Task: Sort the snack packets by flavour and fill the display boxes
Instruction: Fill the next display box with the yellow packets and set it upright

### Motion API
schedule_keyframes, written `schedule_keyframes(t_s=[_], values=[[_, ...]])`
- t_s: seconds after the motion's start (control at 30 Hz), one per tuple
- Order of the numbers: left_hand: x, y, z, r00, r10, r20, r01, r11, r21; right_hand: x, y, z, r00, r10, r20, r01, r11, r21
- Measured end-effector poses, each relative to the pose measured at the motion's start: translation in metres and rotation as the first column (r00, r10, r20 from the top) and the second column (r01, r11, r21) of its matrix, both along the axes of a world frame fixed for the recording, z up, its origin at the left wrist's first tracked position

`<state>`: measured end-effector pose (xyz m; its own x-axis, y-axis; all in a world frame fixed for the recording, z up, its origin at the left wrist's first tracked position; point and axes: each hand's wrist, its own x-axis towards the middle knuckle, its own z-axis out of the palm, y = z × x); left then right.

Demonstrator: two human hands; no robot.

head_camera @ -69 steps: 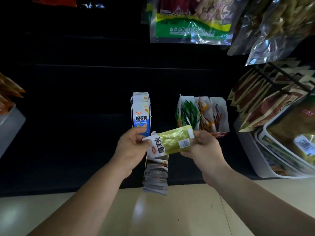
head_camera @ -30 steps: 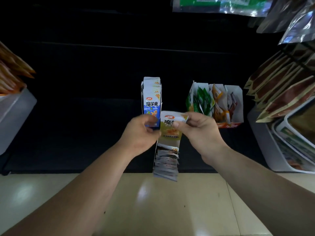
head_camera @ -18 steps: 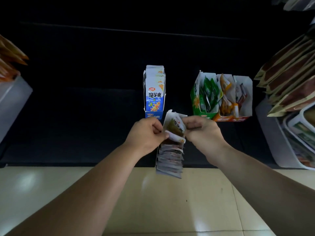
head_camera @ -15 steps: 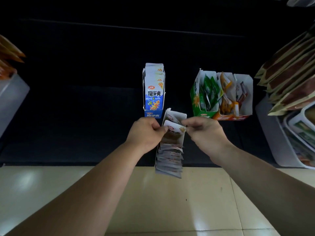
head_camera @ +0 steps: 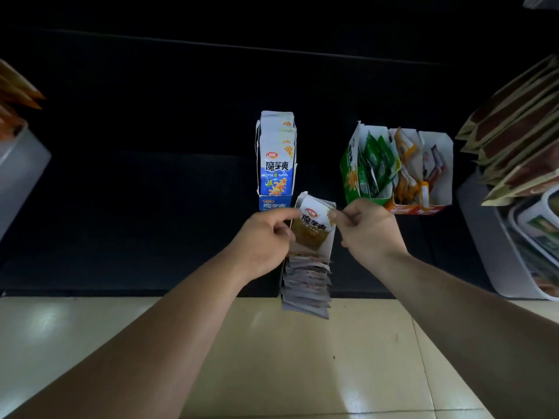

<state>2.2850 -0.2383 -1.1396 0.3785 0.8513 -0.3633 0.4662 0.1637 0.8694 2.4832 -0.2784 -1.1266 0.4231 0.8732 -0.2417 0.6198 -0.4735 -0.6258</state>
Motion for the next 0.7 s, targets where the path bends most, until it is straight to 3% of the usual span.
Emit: schedule_keyframes(t_s=[0.13,0.2,0.3,0.37,0.47,0.6,0.7], values=[[-0.007,0.003,0.008,0.999,0.047,-0.015,-0.044,0.986,0.159,-0.003,0.01,0.005,0.987,0.089,0.132,-0.074,0.991,-0.114],[-0.012,0.002,0.014,0.998,-0.025,-0.05,0.035,0.976,0.214,-0.007,0.013,0.01,0.999,0.04,0.003,-0.039,0.986,-0.163],[-0.016,-0.009,0.031,0.958,-0.25,-0.139,0.262,0.961,0.082,-0.01,0.01,0.023,0.992,0.036,-0.123,-0.064,0.971,-0.232],[-0.016,-0.015,0.043,0.875,-0.418,-0.245,0.432,0.902,0.001,-0.008,0.005,0.032,0.989,0.117,-0.094,-0.139,0.95,-0.281],[-0.014,-0.017,0.049,0.679,-0.562,-0.472,0.664,0.745,0.066,-0.005,-0.014,0.044,0.969,0.211,-0.131,-0.246,0.887,-0.391],[-0.008,-0.016,0.045,0.472,-0.51,-0.72,0.821,0.551,0.148,-0.004,-0.044,0.04,0.947,0.118,-0.299,-0.234,0.891,-0.388],[-0.004,-0.005,0.045,0.473,-0.416,-0.777,0.825,0.519,0.224,-0.001,-0.049,0.033,0.928,0.058,-0.369,-0.181,0.934,-0.309]])
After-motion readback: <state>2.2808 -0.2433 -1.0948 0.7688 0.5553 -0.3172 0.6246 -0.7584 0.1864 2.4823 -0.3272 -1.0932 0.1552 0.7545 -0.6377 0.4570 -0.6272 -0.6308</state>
